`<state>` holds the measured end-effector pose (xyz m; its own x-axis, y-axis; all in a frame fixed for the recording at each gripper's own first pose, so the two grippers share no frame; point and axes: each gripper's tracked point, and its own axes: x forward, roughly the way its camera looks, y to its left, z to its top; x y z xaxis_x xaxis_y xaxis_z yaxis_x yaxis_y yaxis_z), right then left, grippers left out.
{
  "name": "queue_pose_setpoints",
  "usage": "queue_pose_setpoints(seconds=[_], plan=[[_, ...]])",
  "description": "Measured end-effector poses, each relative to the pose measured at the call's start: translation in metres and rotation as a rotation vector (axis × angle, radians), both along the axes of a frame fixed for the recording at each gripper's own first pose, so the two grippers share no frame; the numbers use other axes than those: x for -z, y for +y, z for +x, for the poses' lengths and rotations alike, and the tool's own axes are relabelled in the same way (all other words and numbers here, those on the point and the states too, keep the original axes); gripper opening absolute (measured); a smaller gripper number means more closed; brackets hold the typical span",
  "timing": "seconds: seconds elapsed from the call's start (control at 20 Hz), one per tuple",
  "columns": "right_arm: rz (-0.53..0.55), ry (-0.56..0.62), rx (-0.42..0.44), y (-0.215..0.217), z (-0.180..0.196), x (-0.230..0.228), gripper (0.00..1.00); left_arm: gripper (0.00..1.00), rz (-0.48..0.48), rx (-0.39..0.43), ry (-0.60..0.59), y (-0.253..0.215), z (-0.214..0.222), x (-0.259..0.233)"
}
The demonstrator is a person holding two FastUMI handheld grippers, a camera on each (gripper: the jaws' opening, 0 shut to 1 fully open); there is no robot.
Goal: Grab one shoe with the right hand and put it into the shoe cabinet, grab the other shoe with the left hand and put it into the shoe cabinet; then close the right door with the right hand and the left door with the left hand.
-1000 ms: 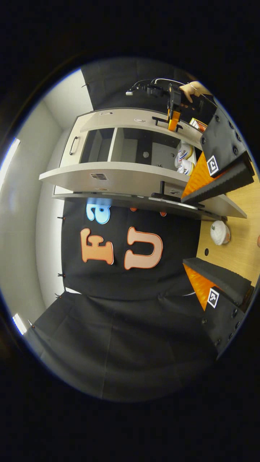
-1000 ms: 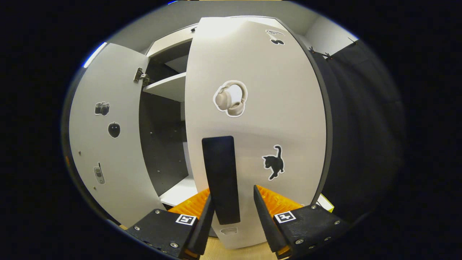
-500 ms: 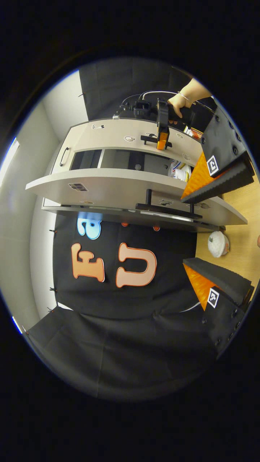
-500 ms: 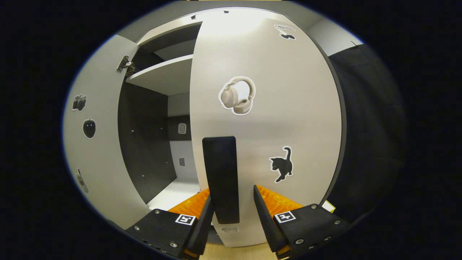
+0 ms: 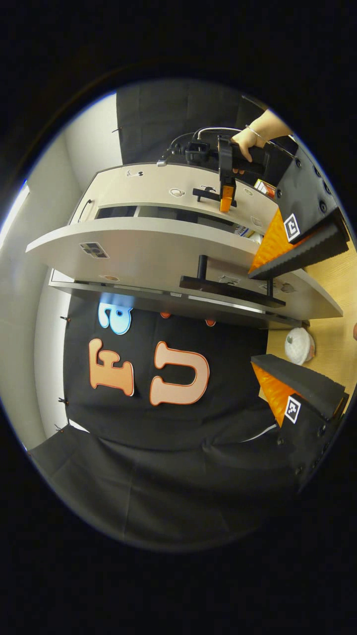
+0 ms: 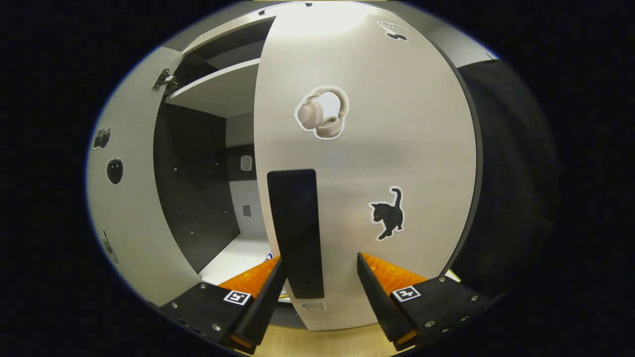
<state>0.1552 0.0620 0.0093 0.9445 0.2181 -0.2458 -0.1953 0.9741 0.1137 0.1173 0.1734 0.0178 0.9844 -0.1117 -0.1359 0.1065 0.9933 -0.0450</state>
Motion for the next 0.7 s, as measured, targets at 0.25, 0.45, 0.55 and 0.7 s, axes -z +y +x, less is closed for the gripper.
queue_pose_setpoints(seconds=[0.25, 0.45, 0.55, 0.7], plan=[[-0.07, -0.029, -0.017, -0.022, -0.03, -0.002, 0.93, 0.96, 0.022, -0.012, 0.008, 0.001, 0.004, 0.003], [-0.062, -0.092, -0.028, -0.035, -0.057, -0.026, 0.93, 0.96, 0.044, -0.028, 0.018, -0.007, 0.004, 0.001], [-0.036, -0.119, -0.029, -0.043, -0.071, -0.039, 0.93, 0.94, 0.054, -0.033, 0.015, -0.011, 0.003, 0.002], [-0.023, -0.159, -0.032, -0.057, -0.091, -0.056, 0.93, 0.96, 0.011, 0.015, 0.033, -0.031, 0.006, 0.005]])
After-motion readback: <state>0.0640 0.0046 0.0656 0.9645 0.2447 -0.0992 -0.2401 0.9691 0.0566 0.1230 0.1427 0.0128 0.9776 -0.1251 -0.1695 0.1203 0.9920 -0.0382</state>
